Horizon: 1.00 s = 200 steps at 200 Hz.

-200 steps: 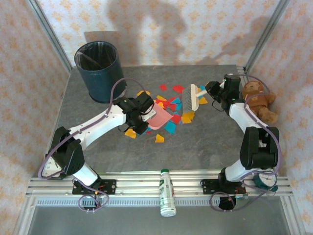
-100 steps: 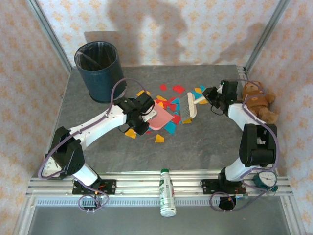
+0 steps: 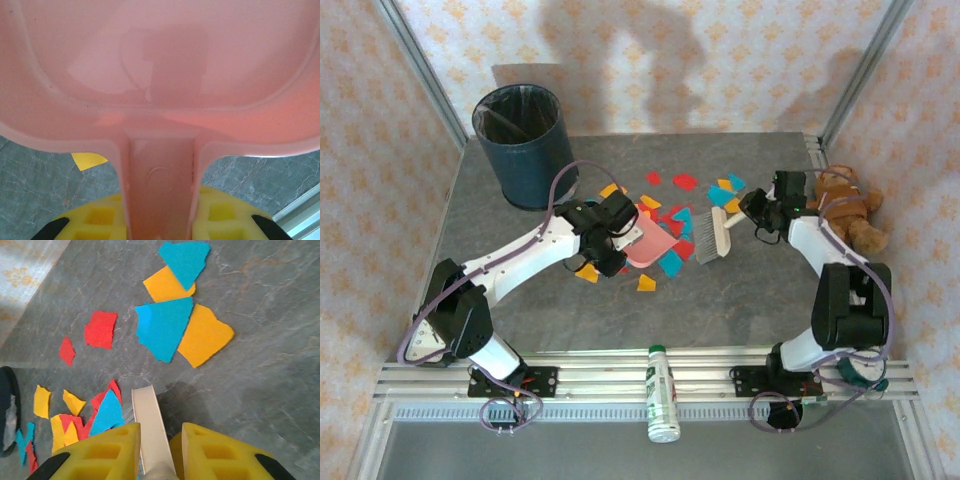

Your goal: Sweep away the paper scraps from the table

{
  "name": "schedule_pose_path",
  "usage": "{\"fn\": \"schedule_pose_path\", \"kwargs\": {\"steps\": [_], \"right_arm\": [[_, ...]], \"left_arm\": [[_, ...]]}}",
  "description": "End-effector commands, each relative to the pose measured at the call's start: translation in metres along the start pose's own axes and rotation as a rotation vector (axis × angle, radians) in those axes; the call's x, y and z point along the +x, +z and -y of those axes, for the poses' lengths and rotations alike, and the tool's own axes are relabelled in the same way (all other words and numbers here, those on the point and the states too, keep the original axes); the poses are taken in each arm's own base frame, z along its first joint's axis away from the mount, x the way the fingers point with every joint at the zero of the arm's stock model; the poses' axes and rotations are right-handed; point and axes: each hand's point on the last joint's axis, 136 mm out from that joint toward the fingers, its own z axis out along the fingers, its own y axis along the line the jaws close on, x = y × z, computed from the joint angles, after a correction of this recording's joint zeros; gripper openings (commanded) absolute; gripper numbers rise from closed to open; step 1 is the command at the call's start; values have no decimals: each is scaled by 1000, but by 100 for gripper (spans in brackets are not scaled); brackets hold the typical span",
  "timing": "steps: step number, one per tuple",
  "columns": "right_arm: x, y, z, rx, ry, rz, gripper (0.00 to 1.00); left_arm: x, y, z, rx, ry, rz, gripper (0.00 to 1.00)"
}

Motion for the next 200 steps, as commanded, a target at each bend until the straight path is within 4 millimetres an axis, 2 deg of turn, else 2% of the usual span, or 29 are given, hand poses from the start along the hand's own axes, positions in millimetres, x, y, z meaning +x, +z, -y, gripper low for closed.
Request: {"fn": "schedule_pose_path", "kwargs": {"steps": [1, 31, 76, 99, 136, 158, 181, 200], "right_arm": [[-5, -20, 14, 93, -56, 60, 0], [-8, -35, 4, 64, -74, 86, 0], [-9, -66, -36, -86, -130, 102, 0], [3, -72, -52, -159, -165, 62, 0], [42, -59, -67, -228, -228, -89, 0], [55, -49, -60, -188, -246, -114, 0], [53, -43, -42, -100, -236, -87, 0], [55, -41, -35, -69, -243, -91, 0]], "left_arm": [[5, 0, 4, 1, 30, -18, 0], [6, -1, 7, 4, 44, -22, 0], [7, -6, 3, -32, 45, -12, 0], [8, -10, 1, -43, 44, -5, 0], [15, -14, 0, -46, 52, -11, 0], [17, -16, 2, -37, 56, -2, 0], [20, -15, 5, -20, 57, -8, 0], [23, -12, 7, -18, 62, -23, 0]]}}
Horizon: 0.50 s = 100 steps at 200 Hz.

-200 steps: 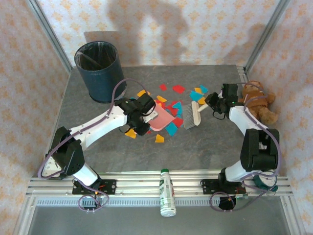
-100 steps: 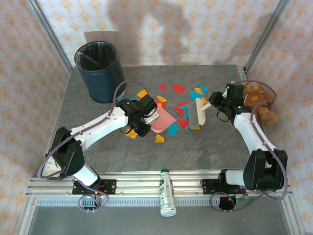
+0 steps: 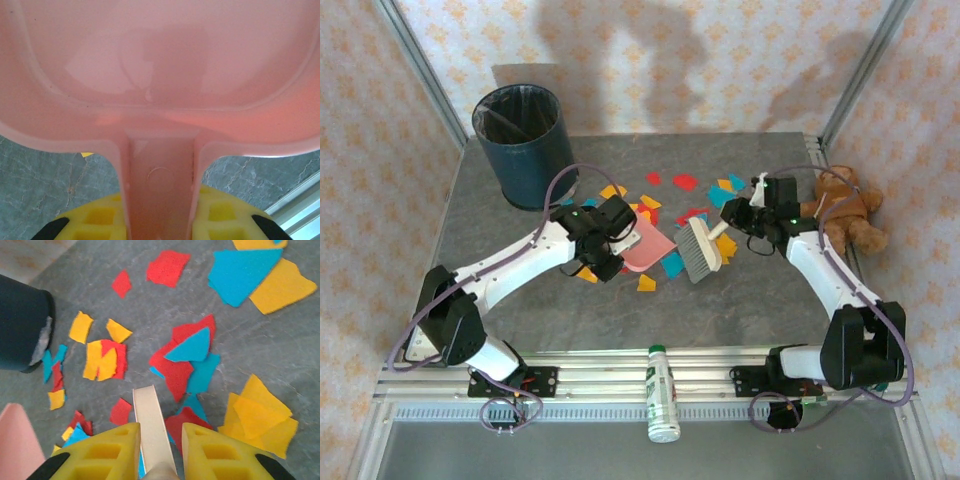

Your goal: Sweep away the paper scraps from the table

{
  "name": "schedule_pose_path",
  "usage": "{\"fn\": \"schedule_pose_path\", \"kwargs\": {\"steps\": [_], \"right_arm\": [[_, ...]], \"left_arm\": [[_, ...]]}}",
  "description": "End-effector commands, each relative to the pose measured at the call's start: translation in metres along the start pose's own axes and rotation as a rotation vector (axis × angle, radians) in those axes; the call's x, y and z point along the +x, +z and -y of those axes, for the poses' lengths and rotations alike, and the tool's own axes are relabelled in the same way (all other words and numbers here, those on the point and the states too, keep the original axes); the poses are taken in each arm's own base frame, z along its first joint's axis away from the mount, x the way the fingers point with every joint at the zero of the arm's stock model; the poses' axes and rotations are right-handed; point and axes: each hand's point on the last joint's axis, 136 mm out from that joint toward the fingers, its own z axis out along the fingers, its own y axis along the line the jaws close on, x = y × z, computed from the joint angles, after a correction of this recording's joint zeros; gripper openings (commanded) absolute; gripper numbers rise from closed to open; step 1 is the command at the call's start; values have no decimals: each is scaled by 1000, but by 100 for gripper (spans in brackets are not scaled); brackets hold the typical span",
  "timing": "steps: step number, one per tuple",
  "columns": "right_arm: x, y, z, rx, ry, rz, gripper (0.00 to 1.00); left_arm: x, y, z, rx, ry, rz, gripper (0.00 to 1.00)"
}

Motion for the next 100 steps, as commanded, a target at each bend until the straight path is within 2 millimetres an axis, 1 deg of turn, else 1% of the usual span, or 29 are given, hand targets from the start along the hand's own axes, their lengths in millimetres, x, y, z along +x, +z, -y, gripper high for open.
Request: {"fn": "schedule_pose_path", "kwargs": {"steps": [1, 21, 38, 55, 82, 100], "right_arm": [[0, 1, 14, 69, -14, 10, 0], [2, 0, 23, 118, -21, 3, 0], [0, -6, 27, 151, -31, 24, 0], [-5, -16, 26, 166, -40, 64, 0], [-10, -31, 14, 126, -53, 104, 0], [-6, -31, 2, 58, -58, 81, 0]], "left_arm": [[9, -3, 5, 4, 40, -19, 0], [8, -1, 7, 4, 48, -21, 0], [7, -2, 7, -2, 50, -19, 0], [5, -2, 6, -14, 50, -15, 0], [4, -5, 1, -45, 45, -2, 0], [4, -8, -3, -64, 43, 8, 0]]}}
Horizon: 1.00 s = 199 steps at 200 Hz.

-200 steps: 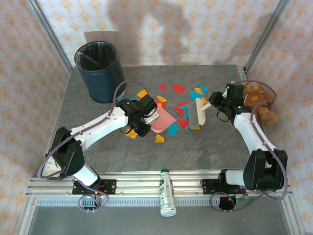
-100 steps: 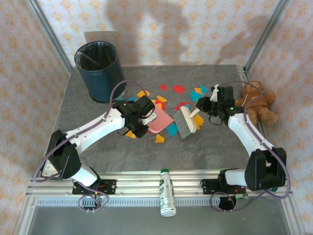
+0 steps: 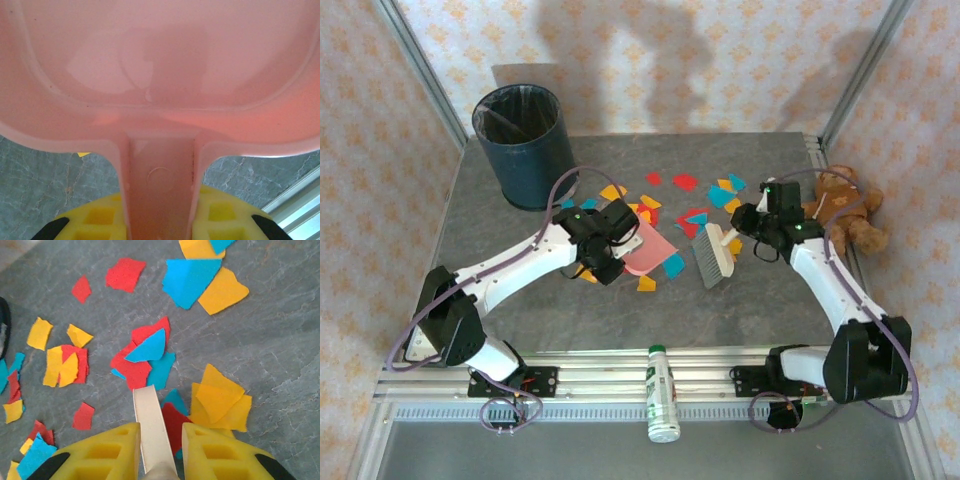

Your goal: Sweep away the paper scraps from the table

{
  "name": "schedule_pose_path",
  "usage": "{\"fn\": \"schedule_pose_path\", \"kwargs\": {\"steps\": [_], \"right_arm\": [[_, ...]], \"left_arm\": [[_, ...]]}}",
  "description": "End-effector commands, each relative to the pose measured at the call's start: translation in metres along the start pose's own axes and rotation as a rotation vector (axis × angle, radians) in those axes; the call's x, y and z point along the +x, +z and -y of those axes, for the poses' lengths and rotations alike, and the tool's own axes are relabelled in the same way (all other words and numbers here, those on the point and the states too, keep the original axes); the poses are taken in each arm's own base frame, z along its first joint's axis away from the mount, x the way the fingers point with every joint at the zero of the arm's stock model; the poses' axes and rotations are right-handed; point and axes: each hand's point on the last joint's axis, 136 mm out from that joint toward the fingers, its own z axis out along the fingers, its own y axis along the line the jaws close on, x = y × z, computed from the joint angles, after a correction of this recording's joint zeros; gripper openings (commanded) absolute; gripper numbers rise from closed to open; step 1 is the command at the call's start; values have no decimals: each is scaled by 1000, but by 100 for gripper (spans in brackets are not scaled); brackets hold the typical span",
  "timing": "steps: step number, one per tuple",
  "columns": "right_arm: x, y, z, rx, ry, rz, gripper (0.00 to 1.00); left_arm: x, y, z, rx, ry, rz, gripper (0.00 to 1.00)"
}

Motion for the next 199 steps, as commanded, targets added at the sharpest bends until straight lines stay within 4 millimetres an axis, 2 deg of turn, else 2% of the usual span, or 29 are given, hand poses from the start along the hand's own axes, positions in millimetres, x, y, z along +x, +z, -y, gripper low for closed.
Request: {"fn": "schedule_pose_path", "kwargs": {"steps": [1, 43, 89, 107, 131, 184, 199], "right_arm": [[-2, -9, -12, -59, -23, 14, 0], [13, -9, -45, -247, -33, -68, 0], [39, 12, -54, -251, -88, -176, 0], [48, 23, -47, -203, -104, -216, 0], [49, 30, -28, -94, -117, -210, 0], [26, 9, 15, 166, -151, -56, 0], [20, 1, 19, 187, -147, -13, 0]], "left_arm": [[3, -9, -8, -57, 19, 13, 0], [5, -16, -16, -99, 14, 35, 0], [8, -18, -17, -104, 18, 31, 0], [8, -16, -15, -92, 19, 28, 0], [9, -14, -10, -67, 23, 17, 0], [6, -3, 3, -30, 56, -20, 0], [3, 0, 8, -19, 71, -27, 0]]}}
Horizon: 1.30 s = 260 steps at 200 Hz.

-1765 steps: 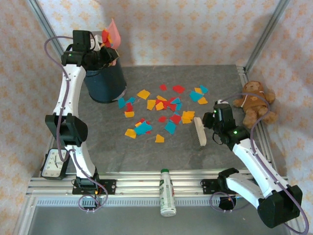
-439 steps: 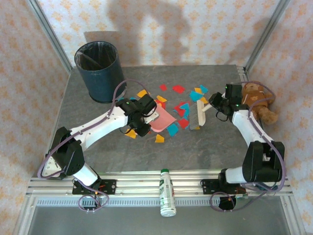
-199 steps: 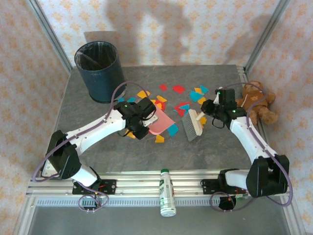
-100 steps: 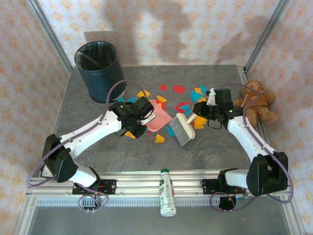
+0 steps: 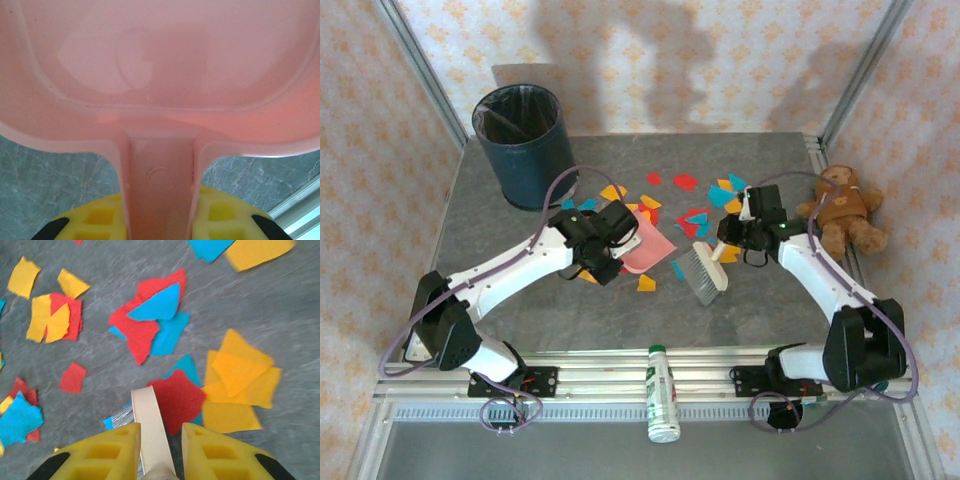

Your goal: Sweep away the paper scraps from the table

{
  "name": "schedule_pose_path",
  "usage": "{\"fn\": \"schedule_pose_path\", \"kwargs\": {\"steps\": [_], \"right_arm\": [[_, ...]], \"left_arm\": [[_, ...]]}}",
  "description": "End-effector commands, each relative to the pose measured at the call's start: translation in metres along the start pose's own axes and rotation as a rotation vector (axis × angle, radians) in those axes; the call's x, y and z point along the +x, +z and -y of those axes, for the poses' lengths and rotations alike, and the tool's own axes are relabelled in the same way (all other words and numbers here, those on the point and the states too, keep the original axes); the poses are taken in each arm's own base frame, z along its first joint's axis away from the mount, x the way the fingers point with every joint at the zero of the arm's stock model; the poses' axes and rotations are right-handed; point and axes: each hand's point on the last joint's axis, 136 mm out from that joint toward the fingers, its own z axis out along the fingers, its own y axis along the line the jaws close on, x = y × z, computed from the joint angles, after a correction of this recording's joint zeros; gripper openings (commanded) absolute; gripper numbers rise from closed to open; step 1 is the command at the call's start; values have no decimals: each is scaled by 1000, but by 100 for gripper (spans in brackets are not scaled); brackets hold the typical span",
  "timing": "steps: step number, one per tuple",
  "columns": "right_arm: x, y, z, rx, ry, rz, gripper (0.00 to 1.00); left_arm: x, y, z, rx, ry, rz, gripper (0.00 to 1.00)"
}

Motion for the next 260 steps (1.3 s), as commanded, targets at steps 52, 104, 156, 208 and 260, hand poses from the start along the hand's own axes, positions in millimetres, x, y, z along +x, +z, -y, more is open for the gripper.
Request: {"fn": "schedule_pose_path", "kwargs": {"steps": [52, 104, 156, 208, 260], "right_arm": [[-22, -45, 4, 47, -33, 184, 0], [-42, -87, 0, 39, -34, 345, 0], [-57, -122, 66, 446, -27, 489, 0], [-71, -139, 104, 696, -10, 573, 0], [-88, -110, 103, 698, -90, 563, 0]], "left_arm": [[-1, 19, 26, 66, 96, -93, 0], [-9, 32, 43, 110, 138, -128, 0], [-19, 48, 56, 131, 193, -198, 0], [-28, 53, 64, 156, 229, -229, 0], [-30, 68, 73, 192, 253, -292, 0]]}}
